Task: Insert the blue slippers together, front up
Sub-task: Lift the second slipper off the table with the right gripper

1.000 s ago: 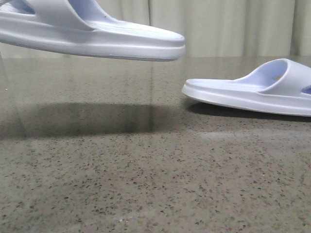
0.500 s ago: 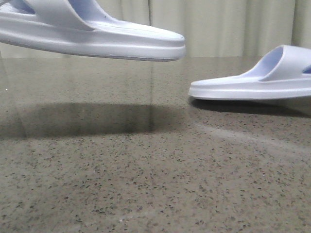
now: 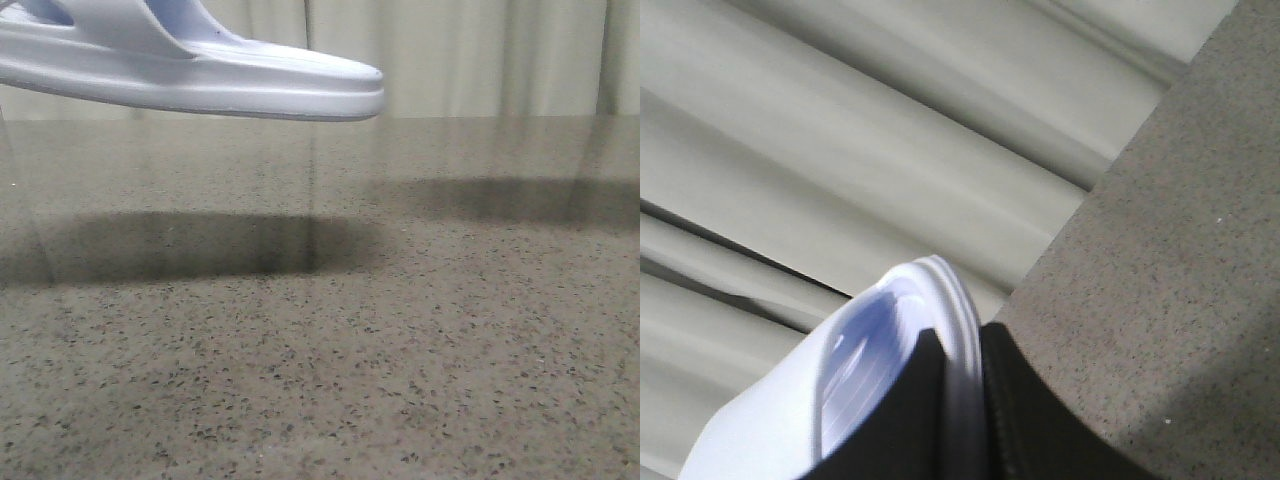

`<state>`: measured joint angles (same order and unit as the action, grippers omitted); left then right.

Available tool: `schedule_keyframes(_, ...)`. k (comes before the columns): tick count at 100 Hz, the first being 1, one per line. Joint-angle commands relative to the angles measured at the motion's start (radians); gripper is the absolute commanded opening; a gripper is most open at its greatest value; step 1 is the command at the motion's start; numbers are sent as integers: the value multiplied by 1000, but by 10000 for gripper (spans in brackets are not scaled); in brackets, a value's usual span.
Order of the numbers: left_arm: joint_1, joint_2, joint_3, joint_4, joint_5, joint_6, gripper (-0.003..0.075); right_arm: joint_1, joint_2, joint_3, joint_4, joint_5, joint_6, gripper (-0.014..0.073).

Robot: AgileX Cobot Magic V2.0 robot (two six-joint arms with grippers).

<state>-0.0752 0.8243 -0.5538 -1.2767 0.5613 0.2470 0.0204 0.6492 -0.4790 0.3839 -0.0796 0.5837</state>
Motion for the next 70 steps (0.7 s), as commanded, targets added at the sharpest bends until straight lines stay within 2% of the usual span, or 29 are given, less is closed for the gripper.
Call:
schedule_keyframes(1,3,-7,-37,-70,3,-11,16,6,-37,-40,-17,-18,-2,-107)
schedule_keyframes(46,3,-7,-37,-133,64,-11,16,219,-74,-40,-12,3,-2,-107)
schedule_keyframes(70,3,-7,-37,-214,120,-11,16,240,-74,-40,-12,3,-6,-107)
